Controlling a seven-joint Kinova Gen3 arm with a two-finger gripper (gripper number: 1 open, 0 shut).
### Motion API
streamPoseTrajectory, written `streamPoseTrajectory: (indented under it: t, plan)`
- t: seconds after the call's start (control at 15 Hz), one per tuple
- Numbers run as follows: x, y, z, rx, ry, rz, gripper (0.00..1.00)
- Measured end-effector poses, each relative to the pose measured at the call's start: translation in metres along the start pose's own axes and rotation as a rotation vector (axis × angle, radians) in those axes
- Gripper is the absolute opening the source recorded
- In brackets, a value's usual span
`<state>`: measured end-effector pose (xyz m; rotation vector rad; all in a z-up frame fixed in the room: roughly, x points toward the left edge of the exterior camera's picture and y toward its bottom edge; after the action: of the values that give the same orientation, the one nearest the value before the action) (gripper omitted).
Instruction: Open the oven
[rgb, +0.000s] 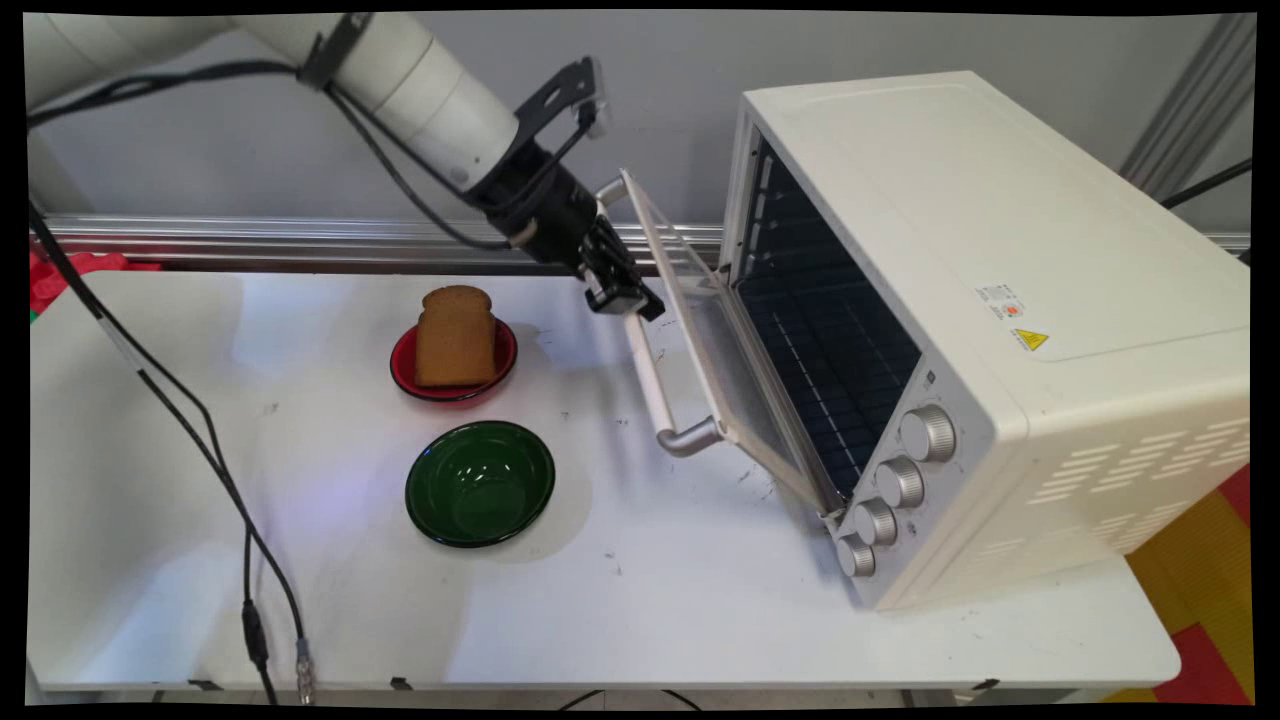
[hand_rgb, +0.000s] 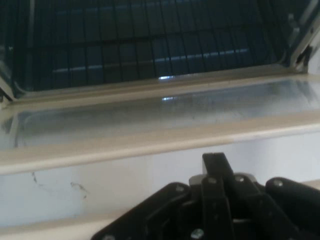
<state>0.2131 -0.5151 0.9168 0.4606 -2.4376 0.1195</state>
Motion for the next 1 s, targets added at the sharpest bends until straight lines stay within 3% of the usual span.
streamPoseTrajectory:
  t: [0.53,1.0]
  plan:
    - [-0.050,0.001,0.016,0.015,0.011,0.045,0.00]
    - [-0.093,0.001,0.023,0.030,0.008,0.006,0.00]
